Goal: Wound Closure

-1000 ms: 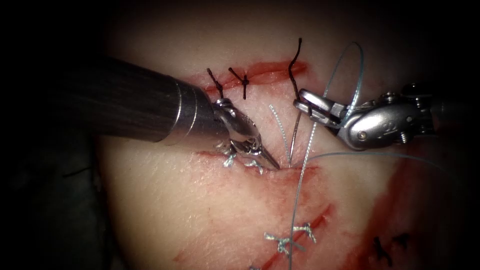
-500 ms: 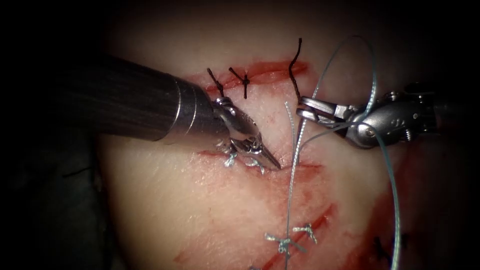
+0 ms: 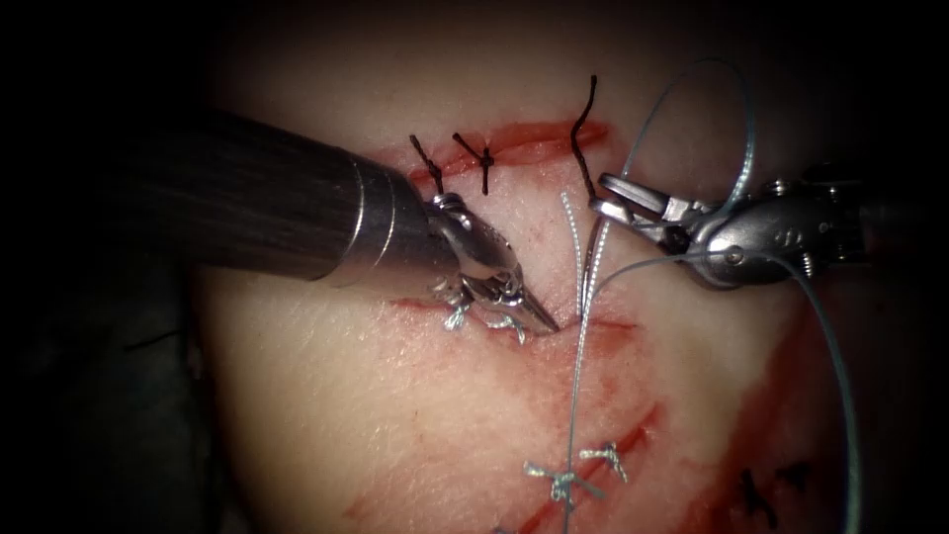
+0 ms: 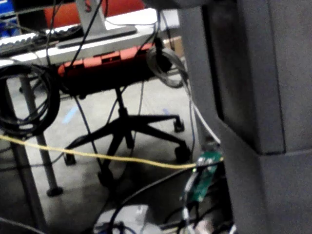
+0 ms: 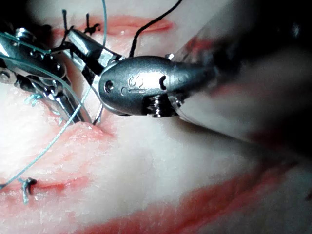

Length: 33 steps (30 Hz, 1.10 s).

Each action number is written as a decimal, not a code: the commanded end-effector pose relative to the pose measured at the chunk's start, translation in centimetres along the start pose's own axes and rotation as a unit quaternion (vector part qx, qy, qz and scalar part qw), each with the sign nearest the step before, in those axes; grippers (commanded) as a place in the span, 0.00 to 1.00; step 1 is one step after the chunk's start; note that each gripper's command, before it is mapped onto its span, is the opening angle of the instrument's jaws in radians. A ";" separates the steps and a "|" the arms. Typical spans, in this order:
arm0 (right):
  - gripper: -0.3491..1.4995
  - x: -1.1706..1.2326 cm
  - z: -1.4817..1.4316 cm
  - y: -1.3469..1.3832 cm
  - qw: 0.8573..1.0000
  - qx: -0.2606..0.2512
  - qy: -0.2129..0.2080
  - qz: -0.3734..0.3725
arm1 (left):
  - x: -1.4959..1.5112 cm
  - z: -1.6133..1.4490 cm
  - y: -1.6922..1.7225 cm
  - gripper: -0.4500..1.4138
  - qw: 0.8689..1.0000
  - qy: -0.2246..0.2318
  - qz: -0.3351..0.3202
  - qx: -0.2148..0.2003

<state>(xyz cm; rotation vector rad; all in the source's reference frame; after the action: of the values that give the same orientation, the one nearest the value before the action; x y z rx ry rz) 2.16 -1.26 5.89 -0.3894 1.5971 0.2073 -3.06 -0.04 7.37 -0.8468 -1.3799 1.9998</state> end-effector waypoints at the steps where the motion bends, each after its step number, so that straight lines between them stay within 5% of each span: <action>1: 0.00 -0.02 0.09 -0.02 1.000 -0.004 0.000 -0.019 | 0.02 0.04 -0.03 0.00 1.000 0.000 0.000 0.000; 20: 0.00 -0.06 0.05 -0.05 0.999 0.030 -0.018 -0.027 | 0.03 0.03 0.01 0.00 1.000 0.002 -0.004 -0.001; 25: 0.00 -0.04 0.04 0.00 0.994 0.077 -0.071 -0.035 | 0.03 0.04 0.02 0.00 1.000 0.001 -0.001 -0.001; 33: 0.00 -0.03 0.05 0.03 0.995 0.077 -0.055 -0.032 | 0.03 0.04 0.02 0.00 1.000 0.001 0.002 -0.001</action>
<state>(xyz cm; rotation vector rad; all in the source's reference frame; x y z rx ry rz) 2.10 -1.23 5.87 -0.3038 1.4775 0.0572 -3.06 -0.04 7.30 -0.8515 -1.3813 1.9983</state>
